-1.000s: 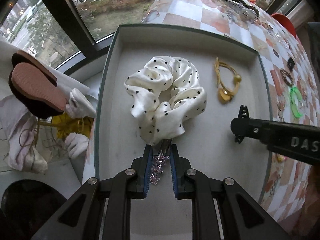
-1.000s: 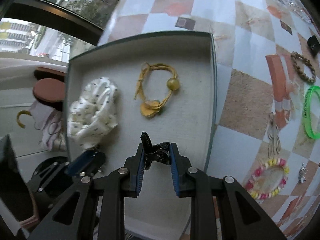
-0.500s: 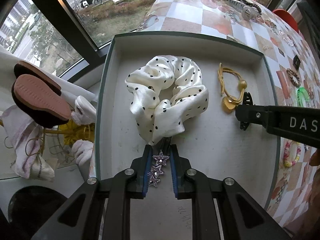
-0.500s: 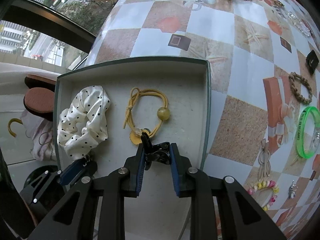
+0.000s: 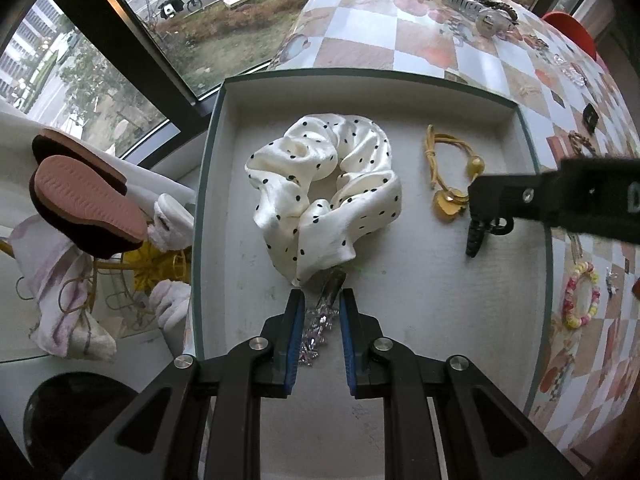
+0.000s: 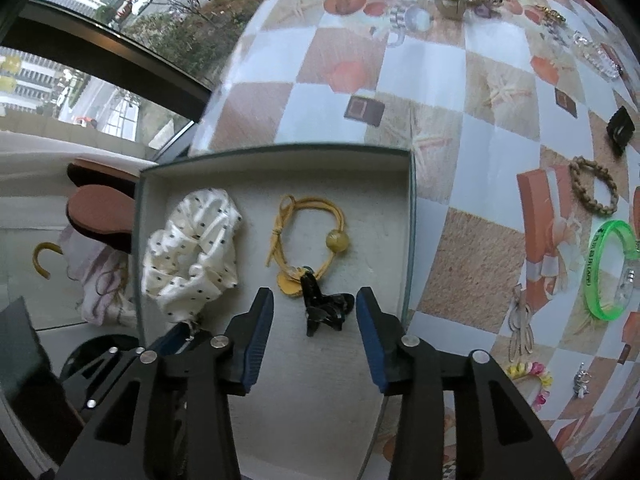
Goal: Organize jewelry
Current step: 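Open both grippers to release the clips into the tray, then move both open grippers back over the bracelets on the table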
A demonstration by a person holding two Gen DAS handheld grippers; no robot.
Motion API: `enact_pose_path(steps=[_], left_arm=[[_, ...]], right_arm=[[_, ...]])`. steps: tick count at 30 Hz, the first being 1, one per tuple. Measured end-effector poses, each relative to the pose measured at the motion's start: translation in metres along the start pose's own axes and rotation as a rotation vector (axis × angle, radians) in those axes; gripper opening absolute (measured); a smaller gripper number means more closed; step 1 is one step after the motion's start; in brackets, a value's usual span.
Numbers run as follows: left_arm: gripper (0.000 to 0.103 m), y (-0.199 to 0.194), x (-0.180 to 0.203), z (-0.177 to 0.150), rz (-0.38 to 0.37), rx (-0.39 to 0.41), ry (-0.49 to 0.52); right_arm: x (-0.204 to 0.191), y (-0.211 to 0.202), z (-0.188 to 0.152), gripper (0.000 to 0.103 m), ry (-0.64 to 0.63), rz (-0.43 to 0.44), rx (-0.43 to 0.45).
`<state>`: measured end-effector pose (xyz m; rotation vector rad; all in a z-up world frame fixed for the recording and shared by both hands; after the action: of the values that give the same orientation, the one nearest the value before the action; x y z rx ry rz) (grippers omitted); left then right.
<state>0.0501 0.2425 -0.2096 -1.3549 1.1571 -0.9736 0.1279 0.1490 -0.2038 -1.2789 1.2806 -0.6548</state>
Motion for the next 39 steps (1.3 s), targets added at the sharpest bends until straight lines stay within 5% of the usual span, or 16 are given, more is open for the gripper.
enact_pose_path(steps=[8, 9, 10, 18, 23, 39], left_arm=[[0.024, -0.01, 0.006, -0.001, 0.004, 0.014, 0.022], [0.056, -0.012, 0.007, -0.001, 0.005, 0.015, 0.024], [0.102, -0.014, 0.007, -0.001, 0.017, 0.021, 0.019], [0.103, -0.039, 0.022, -0.003, 0.053, 0.066, 0.057], [0.103, -0.048, 0.037, -0.009, 0.062, 0.074, 0.093], [0.103, -0.067, 0.11, -0.004, 0.083, 0.107, 0.233]], right_arm=[[0.002, -0.032, -0.005, 0.056, 0.002, 0.042, 0.058], [0.004, -0.036, -0.006, 0.056, 0.005, 0.044, 0.063], [0.006, -0.039, -0.008, 0.057, 0.008, 0.045, 0.068], [0.036, -0.056, -0.034, 0.062, 0.067, 0.061, 0.092], [0.067, -0.068, -0.058, 0.082, 0.134, 0.075, 0.112], [0.184, -0.073, -0.123, 0.083, 0.399, 0.084, 0.118]])
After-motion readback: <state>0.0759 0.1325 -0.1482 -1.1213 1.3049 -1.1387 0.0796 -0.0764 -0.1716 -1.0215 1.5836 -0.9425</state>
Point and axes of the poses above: each gripper's, at about its wrist camera, not at the fingertips, and y roughly the way its jaws point, x to its right, z to its top, the point moved 7 cm from there along y, roughly the way its jaws point, and after that the axes turned 14 degrees about -x, right-handed, at the moved point
